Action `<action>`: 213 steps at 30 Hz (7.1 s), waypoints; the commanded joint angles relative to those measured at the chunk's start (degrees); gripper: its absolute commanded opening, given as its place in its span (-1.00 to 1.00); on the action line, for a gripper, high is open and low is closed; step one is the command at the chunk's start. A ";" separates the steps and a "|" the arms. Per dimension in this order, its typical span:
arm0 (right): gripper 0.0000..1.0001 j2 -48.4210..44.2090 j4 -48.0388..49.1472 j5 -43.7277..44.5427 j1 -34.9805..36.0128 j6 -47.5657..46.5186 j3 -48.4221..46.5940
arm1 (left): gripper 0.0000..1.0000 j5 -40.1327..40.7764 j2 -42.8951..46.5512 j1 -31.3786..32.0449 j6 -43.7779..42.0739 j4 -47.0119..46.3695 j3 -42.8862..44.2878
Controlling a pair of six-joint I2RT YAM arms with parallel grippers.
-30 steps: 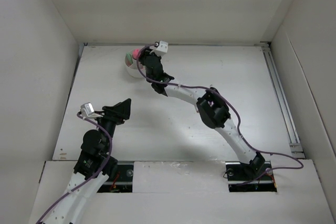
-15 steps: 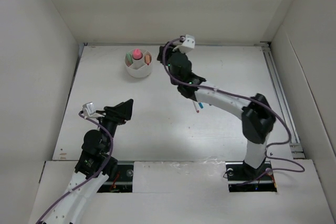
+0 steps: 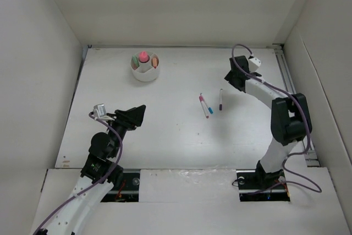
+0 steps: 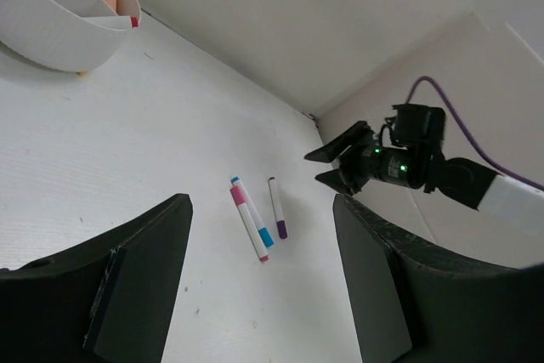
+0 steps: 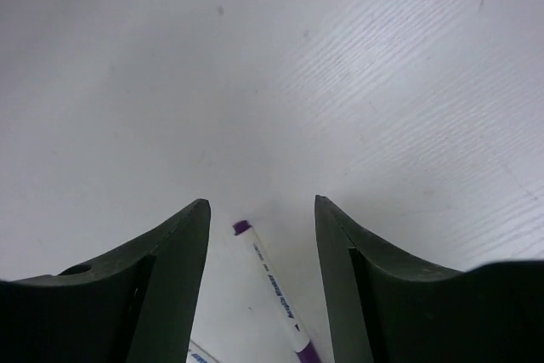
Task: Sort the stationery into containers
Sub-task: Grab a piece of stationery with the right arm, then place the stationery into the container, then grab a piece of stationery with the right arm, then place the stationery into the container
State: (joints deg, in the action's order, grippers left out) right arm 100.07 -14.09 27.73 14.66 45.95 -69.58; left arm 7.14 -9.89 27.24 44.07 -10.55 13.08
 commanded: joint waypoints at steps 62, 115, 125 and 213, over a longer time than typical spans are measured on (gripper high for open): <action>-1.00 5.55 9.60 -28.44 16.62 -7.55 -26.12 | 0.27 -1.34 -0.22 -0.09 -1.18 -2.99 0.37; -0.27 45.83 32.37 11.22 32.63 -16.69 -62.26 | 0.27 3.15 2.68 -0.09 -0.13 0.09 0.37; 0.27 32.32 33.51 9.01 32.63 -16.16 -51.19 | 0.27 3.15 2.68 -0.09 -0.13 0.09 -0.16; -1.00 9.69 20.22 -11.13 23.31 -7.90 -28.93 | 0.20 -2.92 -6.81 -0.09 -0.13 -7.12 -0.78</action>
State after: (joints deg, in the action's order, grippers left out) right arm 106.17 -3.29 13.23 35.33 36.71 -95.31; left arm 3.57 -16.93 27.24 43.99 -15.22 12.67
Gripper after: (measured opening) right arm 0.057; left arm 0.602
